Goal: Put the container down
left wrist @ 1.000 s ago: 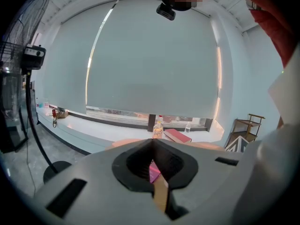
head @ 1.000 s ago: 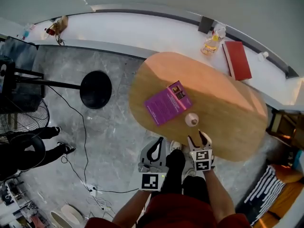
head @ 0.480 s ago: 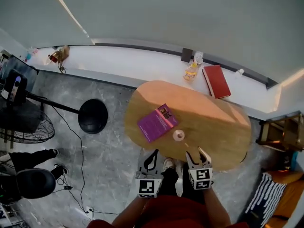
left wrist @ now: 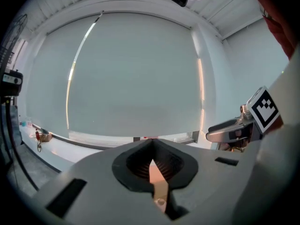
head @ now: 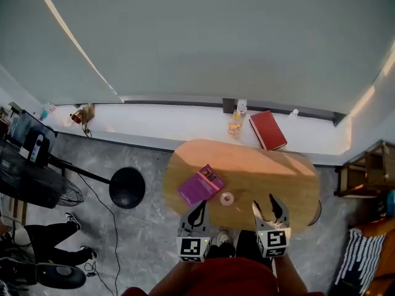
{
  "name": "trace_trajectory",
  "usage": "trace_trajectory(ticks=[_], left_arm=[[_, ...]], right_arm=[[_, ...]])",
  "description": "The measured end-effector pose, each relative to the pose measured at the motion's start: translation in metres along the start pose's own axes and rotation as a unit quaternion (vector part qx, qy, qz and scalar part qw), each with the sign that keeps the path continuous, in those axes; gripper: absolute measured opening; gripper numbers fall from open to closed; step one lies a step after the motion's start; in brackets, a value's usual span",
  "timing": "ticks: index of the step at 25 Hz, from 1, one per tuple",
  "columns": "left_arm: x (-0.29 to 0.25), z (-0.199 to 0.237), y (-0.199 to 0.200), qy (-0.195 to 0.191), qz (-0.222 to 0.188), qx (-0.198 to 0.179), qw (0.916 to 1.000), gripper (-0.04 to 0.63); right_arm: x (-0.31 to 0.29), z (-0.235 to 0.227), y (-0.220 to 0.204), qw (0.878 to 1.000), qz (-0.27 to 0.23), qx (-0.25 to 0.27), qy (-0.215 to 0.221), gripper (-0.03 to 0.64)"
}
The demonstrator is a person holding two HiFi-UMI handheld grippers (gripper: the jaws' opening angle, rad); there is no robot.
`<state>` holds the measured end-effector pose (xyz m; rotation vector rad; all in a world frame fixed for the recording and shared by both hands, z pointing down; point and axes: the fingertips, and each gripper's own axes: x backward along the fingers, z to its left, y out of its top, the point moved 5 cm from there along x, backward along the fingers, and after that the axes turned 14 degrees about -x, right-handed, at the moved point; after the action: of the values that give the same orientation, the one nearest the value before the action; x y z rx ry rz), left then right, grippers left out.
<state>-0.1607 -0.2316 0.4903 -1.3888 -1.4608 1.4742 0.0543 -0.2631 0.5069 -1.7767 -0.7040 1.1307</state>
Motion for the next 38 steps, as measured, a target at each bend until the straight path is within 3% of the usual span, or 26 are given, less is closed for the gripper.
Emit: trace_trajectory(ticks=[12, 16, 20, 31, 35, 38], left_arm=[[-0.018, -0.005, 0.105, -0.036, -0.093, -0.042, 0.9941, 0.006], [-0.014, 0.005, 0.127, -0.03, -0.125, -0.073, 0.989, 0.006], [-0.006, 0.012, 0.146, -0.021, -0.156, -0.075, 0.9846, 0.006], [-0.007, 0.007, 0.143, -0.036, -0.146, -0.075, 0.9858, 0.006], [-0.007, 0.005, 0.142, -0.041, -0.137, -0.073, 0.9869, 0.006], [-0.007, 0.005, 0.143, -0.041, -0.142, -0.07, 0.9865, 0.006]], right_arm=[[0.066, -0.042, 0.115, 0.985, -0.156, 0.023, -0.064, 0.216], [0.084, -0.043, 0.137, 0.977, -0.195, 0.029, -0.079, 0.211], [0.095, -0.037, 0.146, 0.973, -0.213, 0.032, -0.083, 0.21], [0.1, -0.038, 0.145, 0.971, -0.22, 0.016, -0.097, 0.182], [0.103, -0.037, 0.144, 0.969, -0.222, 0.017, -0.105, 0.128], [0.104, -0.037, 0.143, 0.968, -0.227, 0.014, -0.108, 0.039]])
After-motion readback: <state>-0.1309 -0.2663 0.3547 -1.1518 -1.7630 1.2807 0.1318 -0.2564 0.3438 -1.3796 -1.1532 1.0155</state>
